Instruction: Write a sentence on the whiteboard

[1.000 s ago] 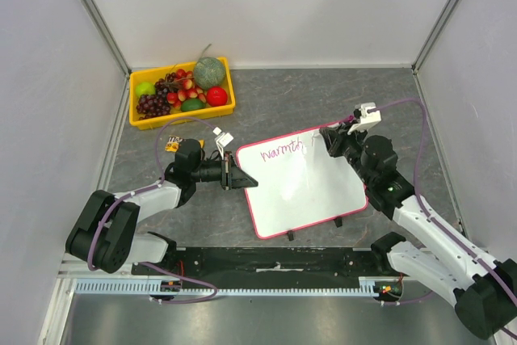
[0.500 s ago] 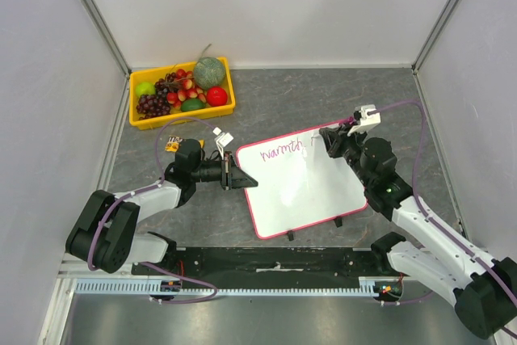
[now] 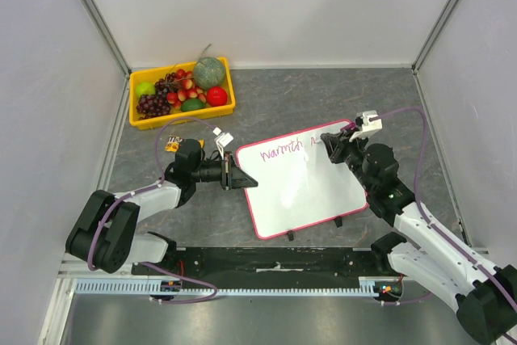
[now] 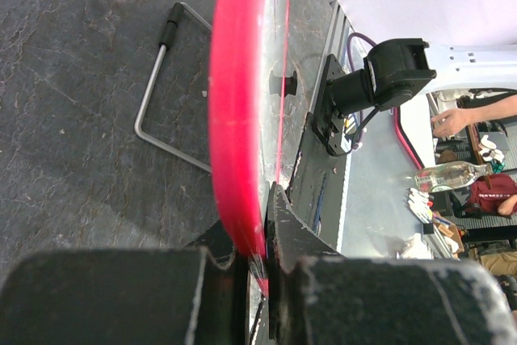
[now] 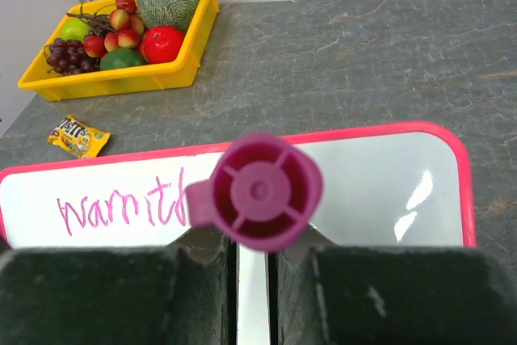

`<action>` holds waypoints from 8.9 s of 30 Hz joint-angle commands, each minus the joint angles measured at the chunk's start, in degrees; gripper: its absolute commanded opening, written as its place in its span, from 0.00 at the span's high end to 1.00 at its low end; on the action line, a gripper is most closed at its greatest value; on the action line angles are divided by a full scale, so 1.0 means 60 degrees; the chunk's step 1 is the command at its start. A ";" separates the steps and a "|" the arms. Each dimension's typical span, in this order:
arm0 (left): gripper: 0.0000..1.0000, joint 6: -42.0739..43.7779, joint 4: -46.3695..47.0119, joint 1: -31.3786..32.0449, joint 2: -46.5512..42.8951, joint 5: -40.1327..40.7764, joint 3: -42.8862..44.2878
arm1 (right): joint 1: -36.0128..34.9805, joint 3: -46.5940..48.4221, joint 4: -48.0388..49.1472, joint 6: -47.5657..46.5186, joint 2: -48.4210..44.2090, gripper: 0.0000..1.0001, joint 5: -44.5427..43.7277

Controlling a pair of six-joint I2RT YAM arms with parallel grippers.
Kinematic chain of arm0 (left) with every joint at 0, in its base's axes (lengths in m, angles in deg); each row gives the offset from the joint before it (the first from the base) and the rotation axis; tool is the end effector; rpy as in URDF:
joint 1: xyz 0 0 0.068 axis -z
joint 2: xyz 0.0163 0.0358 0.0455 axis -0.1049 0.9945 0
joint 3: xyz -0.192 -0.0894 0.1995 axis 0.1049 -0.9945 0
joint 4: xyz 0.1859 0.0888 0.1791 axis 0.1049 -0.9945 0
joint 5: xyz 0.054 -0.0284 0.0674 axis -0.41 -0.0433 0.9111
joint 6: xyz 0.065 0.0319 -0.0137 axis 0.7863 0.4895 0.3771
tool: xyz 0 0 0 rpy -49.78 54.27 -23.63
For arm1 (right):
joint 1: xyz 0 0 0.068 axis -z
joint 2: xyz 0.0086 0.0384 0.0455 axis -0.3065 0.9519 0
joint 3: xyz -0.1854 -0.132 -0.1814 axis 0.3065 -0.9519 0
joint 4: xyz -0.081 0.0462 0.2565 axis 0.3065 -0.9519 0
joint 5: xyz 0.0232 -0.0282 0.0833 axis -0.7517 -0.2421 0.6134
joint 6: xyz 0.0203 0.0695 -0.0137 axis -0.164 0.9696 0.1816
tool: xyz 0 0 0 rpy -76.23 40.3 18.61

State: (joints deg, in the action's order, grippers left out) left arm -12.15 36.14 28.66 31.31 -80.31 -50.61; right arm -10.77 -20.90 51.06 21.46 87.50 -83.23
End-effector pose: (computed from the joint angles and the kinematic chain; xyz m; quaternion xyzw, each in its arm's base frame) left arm 0.2181 -0.1465 0.1815 0.2155 0.7446 -0.5717 0.2687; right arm 0.2028 0.1027 0.2889 0.0086 0.7381 0.2608 0.6222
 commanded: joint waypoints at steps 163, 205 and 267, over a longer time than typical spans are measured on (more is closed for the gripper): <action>0.24 0.1404 -0.5094 0.0227 -0.5340 0.6243 0.0410 | 0.0185 -0.0159 0.0646 0.0938 -0.1575 1.00 0.2918; 0.55 0.1916 -0.1963 0.3171 -0.0320 0.2717 0.4703 | -0.0049 -0.0920 0.5275 0.5406 0.0871 1.00 0.5570; 0.98 0.4303 -0.6460 0.3186 -0.2385 0.1647 0.5655 | 0.0362 0.1174 0.6480 0.6317 0.2424 0.55 1.0814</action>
State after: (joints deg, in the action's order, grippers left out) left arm 11.48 -3.22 47.82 16.84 -69.17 -19.29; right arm -7.60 -16.90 96.89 65.46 103.23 -18.82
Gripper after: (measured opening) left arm 0.065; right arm 0.480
